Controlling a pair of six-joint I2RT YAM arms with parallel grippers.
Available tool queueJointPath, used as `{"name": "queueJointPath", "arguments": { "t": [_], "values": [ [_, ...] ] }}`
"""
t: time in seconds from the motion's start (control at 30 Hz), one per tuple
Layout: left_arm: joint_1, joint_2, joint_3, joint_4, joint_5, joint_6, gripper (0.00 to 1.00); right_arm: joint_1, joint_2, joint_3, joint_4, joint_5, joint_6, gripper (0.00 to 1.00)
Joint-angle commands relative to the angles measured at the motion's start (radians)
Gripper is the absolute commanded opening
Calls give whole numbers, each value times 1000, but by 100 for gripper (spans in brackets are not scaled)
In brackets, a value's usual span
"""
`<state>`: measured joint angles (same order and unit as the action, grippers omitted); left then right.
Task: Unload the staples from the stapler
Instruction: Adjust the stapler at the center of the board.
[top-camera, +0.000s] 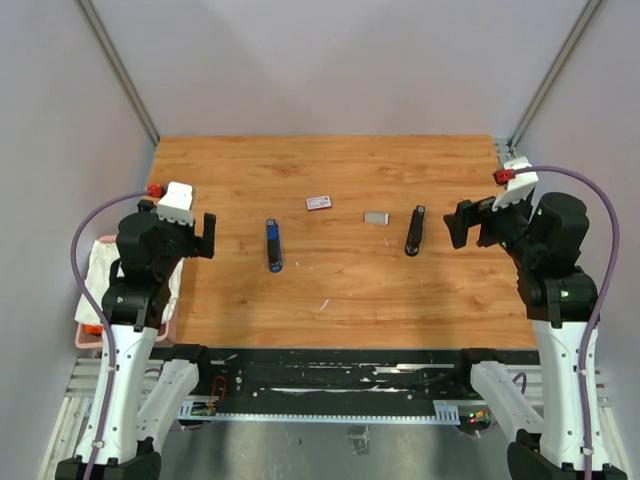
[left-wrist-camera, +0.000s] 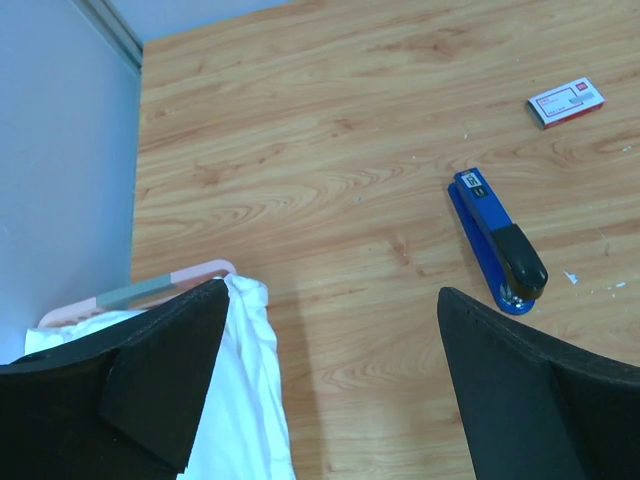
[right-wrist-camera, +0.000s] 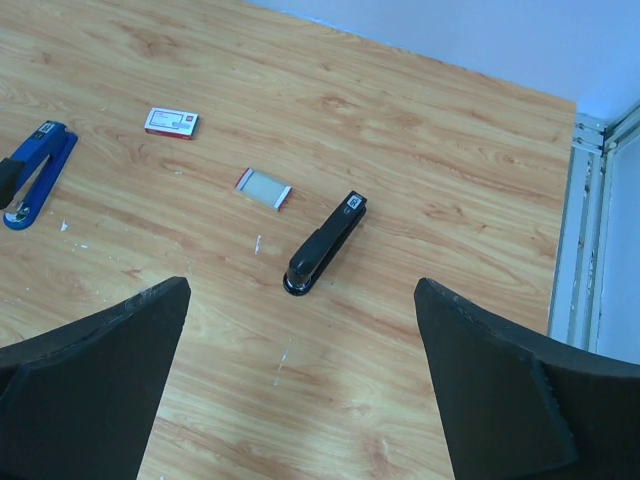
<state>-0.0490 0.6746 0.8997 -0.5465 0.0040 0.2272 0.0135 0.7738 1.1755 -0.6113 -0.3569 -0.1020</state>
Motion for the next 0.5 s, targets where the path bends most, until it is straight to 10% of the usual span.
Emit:
{"name": "queueJointPath", "arguments": {
  "t": [0.0,0.47],
  "values": [
    [-2,2,19,26,-4,-10,98,12,-11,67,-46,16,7,99],
    [-2,11,-17,10,140,62,98,14,2,-60,2,-148,-150,99]
  ]
}}
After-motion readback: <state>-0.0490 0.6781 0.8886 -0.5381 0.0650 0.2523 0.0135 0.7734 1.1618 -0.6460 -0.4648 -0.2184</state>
